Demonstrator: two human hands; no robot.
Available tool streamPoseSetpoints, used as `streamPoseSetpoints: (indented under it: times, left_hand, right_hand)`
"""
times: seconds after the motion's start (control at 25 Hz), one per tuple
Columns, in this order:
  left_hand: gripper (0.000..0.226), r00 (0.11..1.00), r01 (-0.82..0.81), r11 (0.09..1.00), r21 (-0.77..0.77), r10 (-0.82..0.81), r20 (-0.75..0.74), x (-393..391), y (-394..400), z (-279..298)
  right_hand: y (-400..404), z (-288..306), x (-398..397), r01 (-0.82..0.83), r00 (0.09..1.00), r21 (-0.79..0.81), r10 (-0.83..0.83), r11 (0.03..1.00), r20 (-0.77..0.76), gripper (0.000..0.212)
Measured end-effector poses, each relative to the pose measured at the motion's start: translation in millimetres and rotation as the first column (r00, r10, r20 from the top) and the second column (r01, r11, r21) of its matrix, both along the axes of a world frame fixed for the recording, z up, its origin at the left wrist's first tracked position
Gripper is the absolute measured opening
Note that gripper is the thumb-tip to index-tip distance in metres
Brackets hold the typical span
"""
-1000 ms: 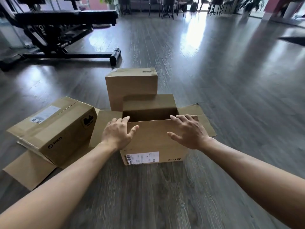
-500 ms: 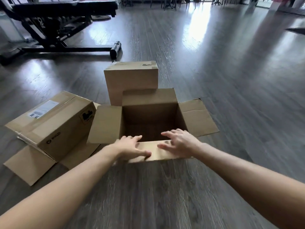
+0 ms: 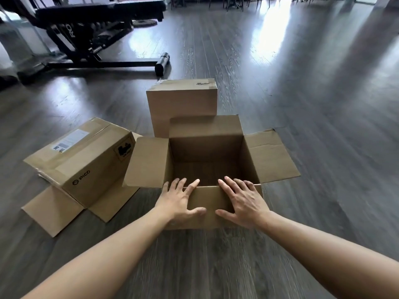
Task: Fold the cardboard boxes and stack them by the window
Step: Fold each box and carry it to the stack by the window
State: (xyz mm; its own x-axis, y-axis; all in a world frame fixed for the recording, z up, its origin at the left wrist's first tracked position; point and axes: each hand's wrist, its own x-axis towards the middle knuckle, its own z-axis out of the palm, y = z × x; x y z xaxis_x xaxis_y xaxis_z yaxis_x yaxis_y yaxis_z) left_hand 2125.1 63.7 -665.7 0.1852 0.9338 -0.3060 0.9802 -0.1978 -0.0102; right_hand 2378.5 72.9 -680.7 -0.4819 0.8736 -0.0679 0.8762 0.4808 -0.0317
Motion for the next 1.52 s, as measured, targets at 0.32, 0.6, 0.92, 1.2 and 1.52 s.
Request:
streamPoseSetpoints:
  times: [0.32,0.6,0.92,1.2,1.52]
  left_hand:
    - [0.089,0.897,-0.417,0.848,0.328,0.442,-0.003,-64,4,17]
    - [0.076,0.622,-0.760,0.567,0.318,0.490,0.611,-72,2,34]
    - [0.095,0.771,-0.348,0.771,0.533,-0.088,0.631,-9,12,50]
    - [0.122,0.990,-0.091,0.995,-0.049,0.095,0.106,1,20,6]
    - [0.123,0.994,-0.090,0.994,-0.069,0.094,0.050,0,22,1]
  right_hand:
    - [3,4,1,-0.017,1.000,0.003,0.017,1.000,-0.023,0.098]
    - [3,9,0,-0.014,1.000,-0.016,0.014,1.000,-0.016,0.098]
    - [5,9,1,-0.018,1.000,-0.019,0.018,1.000,-0.021,0.099]
    - [5,9,-2,-0.015,1.000,0.002,0.015,1.000,-0.020,0.096]
    - [17,16,-3,0.022,0.999,0.025,-0.021,0.999,-0.041,0.091]
